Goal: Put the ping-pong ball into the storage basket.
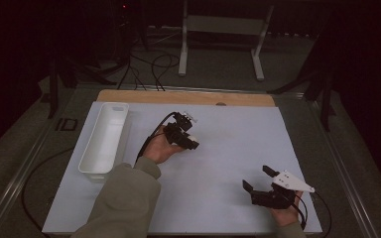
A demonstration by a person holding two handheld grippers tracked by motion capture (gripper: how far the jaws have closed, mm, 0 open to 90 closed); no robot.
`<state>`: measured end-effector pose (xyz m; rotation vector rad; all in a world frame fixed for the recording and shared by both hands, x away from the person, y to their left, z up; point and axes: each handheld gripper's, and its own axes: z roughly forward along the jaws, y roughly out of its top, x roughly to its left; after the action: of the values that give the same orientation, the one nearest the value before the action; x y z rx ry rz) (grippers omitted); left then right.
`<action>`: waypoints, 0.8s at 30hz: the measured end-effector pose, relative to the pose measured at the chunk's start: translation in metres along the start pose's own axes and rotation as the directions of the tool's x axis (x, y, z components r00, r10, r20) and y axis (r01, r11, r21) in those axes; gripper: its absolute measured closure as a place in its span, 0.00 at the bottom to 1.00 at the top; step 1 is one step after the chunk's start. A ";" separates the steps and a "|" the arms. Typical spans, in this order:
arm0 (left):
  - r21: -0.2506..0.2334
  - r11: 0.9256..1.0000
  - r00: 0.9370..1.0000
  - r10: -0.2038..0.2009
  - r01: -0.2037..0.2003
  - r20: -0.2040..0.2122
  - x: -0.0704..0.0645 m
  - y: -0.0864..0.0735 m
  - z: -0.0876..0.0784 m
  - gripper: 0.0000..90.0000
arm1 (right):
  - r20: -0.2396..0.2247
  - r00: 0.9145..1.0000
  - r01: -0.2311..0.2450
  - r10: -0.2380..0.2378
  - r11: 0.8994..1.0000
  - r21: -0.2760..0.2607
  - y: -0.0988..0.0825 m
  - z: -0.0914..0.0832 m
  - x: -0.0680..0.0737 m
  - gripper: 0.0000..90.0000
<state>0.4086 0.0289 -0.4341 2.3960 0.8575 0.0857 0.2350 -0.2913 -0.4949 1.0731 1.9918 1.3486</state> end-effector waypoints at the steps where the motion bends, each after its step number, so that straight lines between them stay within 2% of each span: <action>1: -0.001 1.000 1.000 0.001 -0.001 -0.001 0.000 0.000 -0.001 0.57 | 0.000 1.000 0.001 -0.001 1.000 0.000 0.000 0.000 0.000 0.08; 24: 0.004 1.000 0.999 0.002 -0.002 -0.042 0.000 -0.002 -0.016 0.57 | 0.005 1.000 -0.001 0.001 1.000 0.001 0.000 0.000 0.000 0.08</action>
<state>0.4035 0.0383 -0.4225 2.4066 0.8757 0.1350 0.2349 -0.2916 -0.4945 1.0772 1.9890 1.3445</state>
